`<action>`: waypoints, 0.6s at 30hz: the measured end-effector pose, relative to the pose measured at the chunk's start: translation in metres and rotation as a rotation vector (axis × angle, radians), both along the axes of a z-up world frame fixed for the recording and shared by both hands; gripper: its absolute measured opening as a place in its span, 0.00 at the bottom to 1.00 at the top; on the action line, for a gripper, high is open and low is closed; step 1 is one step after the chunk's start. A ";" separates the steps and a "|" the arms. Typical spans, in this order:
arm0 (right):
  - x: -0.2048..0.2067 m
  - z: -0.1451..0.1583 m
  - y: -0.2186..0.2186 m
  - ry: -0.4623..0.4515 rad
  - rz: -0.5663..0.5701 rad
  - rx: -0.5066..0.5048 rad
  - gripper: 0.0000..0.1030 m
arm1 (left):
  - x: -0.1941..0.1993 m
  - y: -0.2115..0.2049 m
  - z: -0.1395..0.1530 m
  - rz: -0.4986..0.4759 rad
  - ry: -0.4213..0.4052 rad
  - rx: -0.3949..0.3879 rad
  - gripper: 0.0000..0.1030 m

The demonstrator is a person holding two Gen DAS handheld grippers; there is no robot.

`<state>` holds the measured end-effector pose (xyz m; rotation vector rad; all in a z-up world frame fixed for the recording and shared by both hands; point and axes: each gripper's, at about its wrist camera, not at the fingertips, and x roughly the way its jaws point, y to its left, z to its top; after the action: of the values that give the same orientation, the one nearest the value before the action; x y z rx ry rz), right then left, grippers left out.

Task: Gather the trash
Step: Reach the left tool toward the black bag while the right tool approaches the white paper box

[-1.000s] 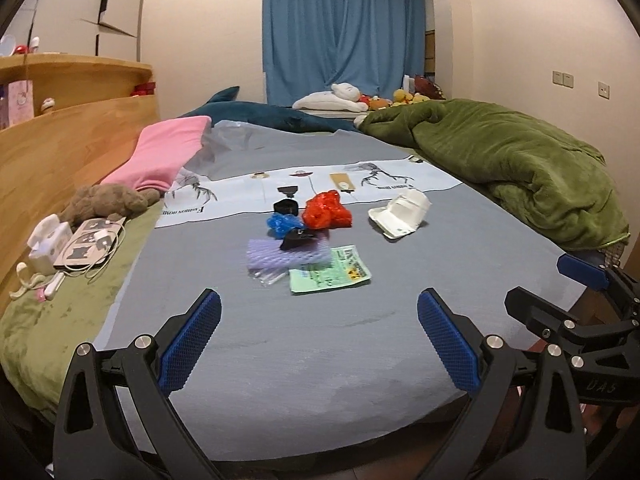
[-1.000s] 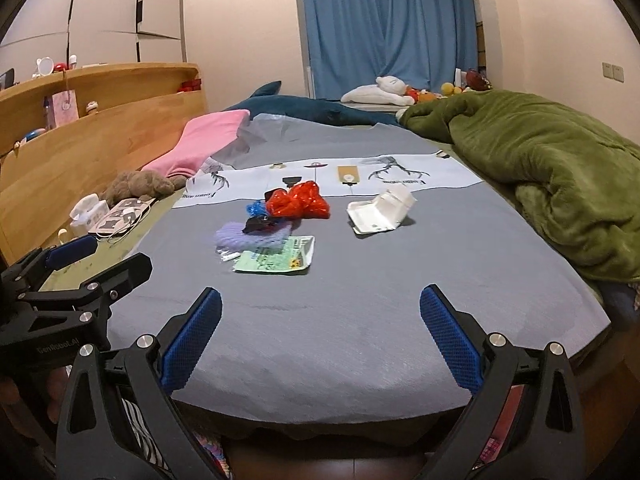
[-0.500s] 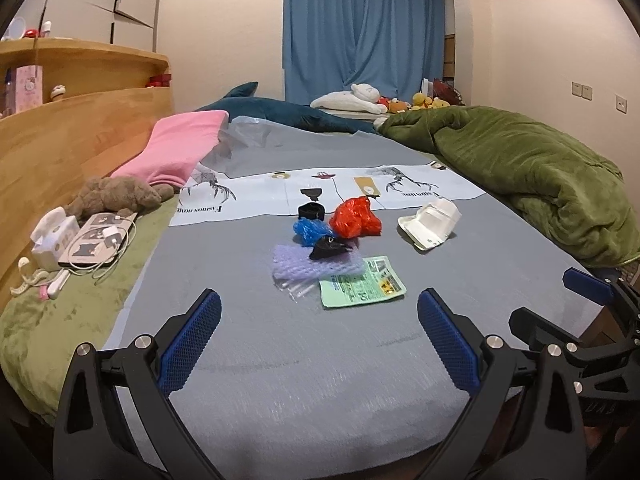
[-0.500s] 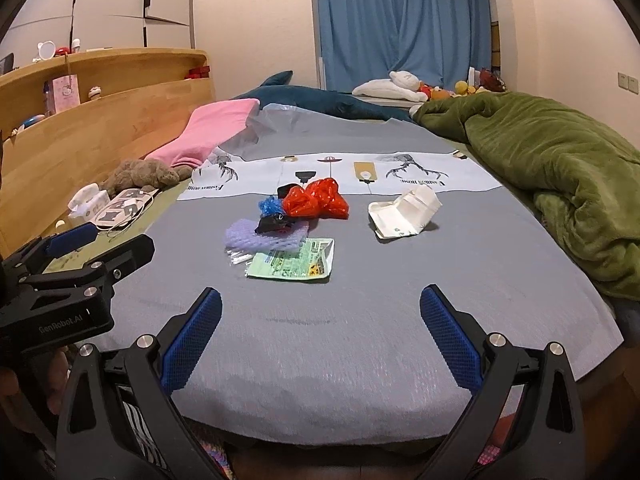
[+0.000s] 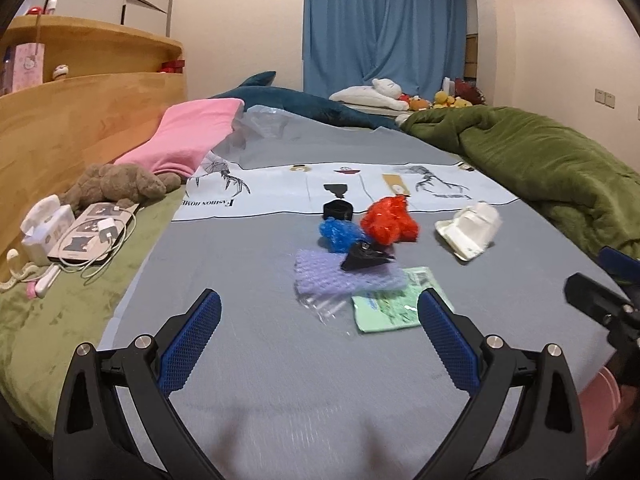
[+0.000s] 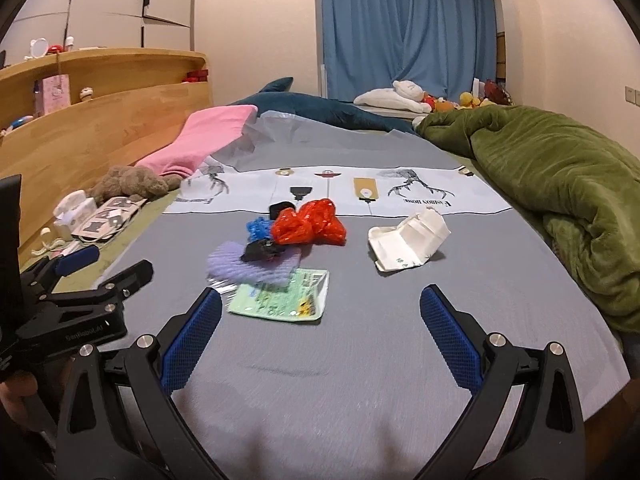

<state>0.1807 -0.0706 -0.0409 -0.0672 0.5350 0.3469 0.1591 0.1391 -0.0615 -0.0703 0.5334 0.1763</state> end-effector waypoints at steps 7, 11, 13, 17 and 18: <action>0.062 -0.033 -0.015 0.037 -0.075 -0.018 0.95 | 0.065 -0.004 -0.017 -0.016 0.022 -0.001 0.93; 0.117 -0.052 -0.035 0.081 -0.161 -0.015 0.95 | 0.100 -0.013 -0.034 -0.069 0.051 -0.016 0.93; 0.138 -0.058 -0.044 0.105 -0.192 0.005 0.95 | 0.115 -0.015 -0.044 -0.073 0.062 -0.022 0.93; 0.185 -0.074 -0.057 0.137 -0.267 0.027 0.95 | 0.139 -0.016 -0.056 -0.066 0.070 -0.032 0.93; 0.192 -0.077 -0.057 0.136 -0.280 0.024 0.95 | 0.143 -0.016 -0.058 -0.053 0.059 -0.022 0.93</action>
<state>0.3730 -0.1280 -0.1184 0.0546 0.6658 0.0847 0.3025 0.1226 -0.1191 -0.0727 0.5957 0.1209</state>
